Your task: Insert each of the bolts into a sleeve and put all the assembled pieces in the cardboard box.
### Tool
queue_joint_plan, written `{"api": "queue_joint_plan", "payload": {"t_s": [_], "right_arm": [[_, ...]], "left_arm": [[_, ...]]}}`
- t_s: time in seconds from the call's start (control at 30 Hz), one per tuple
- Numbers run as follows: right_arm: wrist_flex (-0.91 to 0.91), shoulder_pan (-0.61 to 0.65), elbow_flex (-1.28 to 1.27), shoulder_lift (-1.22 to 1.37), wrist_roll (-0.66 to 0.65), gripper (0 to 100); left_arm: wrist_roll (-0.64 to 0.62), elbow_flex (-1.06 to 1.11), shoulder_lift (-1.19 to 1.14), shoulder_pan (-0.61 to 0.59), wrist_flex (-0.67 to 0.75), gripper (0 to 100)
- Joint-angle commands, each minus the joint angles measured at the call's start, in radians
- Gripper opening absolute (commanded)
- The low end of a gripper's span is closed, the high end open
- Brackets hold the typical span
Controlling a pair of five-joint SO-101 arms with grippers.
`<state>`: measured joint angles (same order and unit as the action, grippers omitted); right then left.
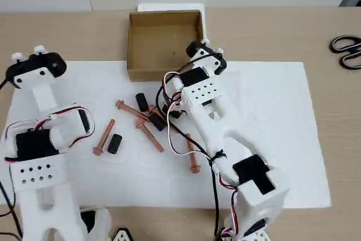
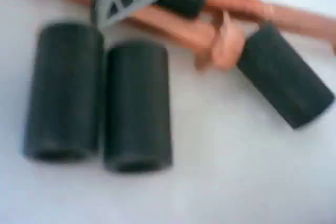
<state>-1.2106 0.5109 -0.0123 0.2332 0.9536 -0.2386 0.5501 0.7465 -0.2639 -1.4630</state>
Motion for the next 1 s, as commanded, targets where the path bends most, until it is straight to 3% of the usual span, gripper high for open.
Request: {"api": "queue_joint_plan", "payload": {"t_s": [0.0, 0.3, 0.97], "right_arm": [[0.053, 0.002, 0.051, 0.004, 0.009, 37.9], [0.131, 0.002, 0.051, 0.076, 0.009, 37.9], [0.12, -0.062, 0.046, 0.116, 0.003, 37.9]], "left_arm": [[-0.006, -0.002, -0.002, 0.0, 0.021, 1], [-0.006, -0.002, -0.002, 0.0, 0.018, 1], [-0.003, -0.002, -0.002, 0.0, 0.018, 1]]}}
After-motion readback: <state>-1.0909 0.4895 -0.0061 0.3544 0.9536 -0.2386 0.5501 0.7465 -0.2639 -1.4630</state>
